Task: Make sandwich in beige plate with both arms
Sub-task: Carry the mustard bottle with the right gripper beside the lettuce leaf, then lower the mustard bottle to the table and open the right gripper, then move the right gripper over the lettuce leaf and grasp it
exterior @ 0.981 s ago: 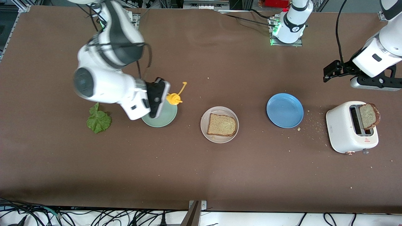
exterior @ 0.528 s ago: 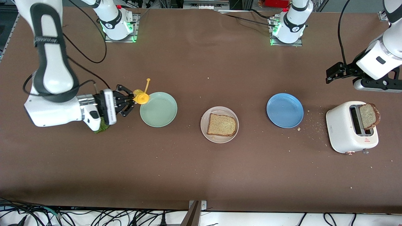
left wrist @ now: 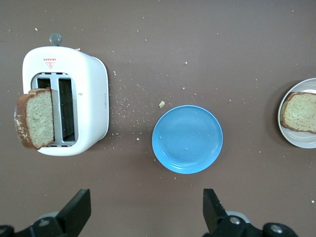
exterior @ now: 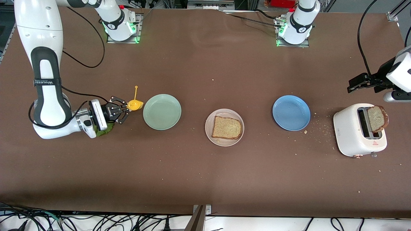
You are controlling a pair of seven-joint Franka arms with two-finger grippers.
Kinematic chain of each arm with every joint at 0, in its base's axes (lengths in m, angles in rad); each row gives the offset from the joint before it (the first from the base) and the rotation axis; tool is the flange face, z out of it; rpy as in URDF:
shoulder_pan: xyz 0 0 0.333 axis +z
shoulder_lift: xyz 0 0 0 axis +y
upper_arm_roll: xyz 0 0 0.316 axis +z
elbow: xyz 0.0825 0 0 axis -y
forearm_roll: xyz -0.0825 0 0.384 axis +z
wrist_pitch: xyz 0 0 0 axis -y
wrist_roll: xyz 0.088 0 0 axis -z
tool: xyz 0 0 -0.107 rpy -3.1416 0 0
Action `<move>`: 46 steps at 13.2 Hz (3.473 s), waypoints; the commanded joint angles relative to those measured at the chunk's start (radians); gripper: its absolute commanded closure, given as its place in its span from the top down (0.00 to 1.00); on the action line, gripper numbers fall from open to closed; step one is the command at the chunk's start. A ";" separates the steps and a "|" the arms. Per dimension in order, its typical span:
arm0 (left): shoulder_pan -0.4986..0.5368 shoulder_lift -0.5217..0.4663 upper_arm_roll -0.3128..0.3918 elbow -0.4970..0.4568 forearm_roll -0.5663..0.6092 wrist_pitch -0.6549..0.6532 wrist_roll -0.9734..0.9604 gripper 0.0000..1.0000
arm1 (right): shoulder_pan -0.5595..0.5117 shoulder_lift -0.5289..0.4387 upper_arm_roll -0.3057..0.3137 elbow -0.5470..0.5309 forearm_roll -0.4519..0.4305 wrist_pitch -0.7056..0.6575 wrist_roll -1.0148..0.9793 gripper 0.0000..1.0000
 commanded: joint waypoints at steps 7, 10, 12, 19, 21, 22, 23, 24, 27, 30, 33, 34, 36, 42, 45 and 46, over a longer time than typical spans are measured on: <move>-0.012 0.010 -0.020 0.028 0.000 -0.011 0.004 1.00 | -0.124 0.217 0.003 0.241 0.021 -0.150 -0.313 0.00; -0.012 0.008 -0.029 0.028 0.000 -0.011 0.002 1.00 | -0.127 0.242 0.009 0.246 0.025 -0.148 -0.361 0.00; -0.012 0.006 -0.030 0.028 -0.003 -0.012 0.002 1.00 | -0.127 0.259 0.018 0.246 0.027 -0.131 -0.393 0.00; -0.011 0.006 -0.038 0.028 -0.004 -0.012 0.001 1.00 | -0.126 0.268 0.027 0.245 0.059 -0.110 -0.356 0.73; -0.011 0.006 -0.038 0.028 -0.004 -0.012 0.001 1.00 | -0.126 0.265 0.027 0.245 0.059 -0.122 -0.344 1.00; -0.011 0.005 -0.038 0.028 -0.004 -0.012 -0.001 1.00 | -0.126 0.257 0.024 0.248 0.059 -0.124 -0.314 1.00; -0.011 0.006 -0.038 0.028 -0.004 -0.012 0.001 1.00 | -0.126 0.245 0.021 0.249 0.056 -0.124 -0.287 1.00; -0.011 0.006 -0.038 0.028 -0.004 -0.012 0.001 1.00 | -0.126 0.234 0.020 0.251 0.055 -0.125 -0.254 1.00; -0.011 0.006 -0.038 0.028 -0.004 -0.012 0.001 1.00 | -0.121 0.161 -0.003 0.286 -0.031 -0.108 -0.119 1.00; -0.011 0.006 -0.038 0.029 -0.004 -0.012 0.001 1.00 | -0.118 0.002 -0.003 0.286 -0.265 -0.003 0.108 1.00; -0.011 0.006 -0.038 0.029 -0.004 -0.012 0.001 1.00 | -0.083 -0.107 0.001 0.272 -0.523 0.118 0.327 1.00; -0.011 0.006 -0.038 0.029 -0.004 -0.012 0.001 1.00 | -0.077 -0.143 0.004 0.257 -0.591 0.161 0.415 1.00; -0.011 0.006 -0.038 0.029 -0.004 -0.012 0.001 1.00 | -0.071 -0.219 0.045 0.198 -0.735 0.252 0.600 1.00; -0.011 0.006 -0.038 0.029 -0.004 -0.012 0.001 1.00 | -0.046 -0.309 0.121 -0.016 -0.976 0.513 1.195 1.00; -0.011 0.006 -0.038 0.031 -0.004 -0.012 0.001 1.00 | -0.040 -0.309 0.147 -0.097 -1.011 0.625 1.524 1.00; -0.011 0.006 -0.038 0.031 -0.004 -0.012 0.001 1.00 | -0.037 -0.306 0.158 -0.119 -1.015 0.661 1.622 1.00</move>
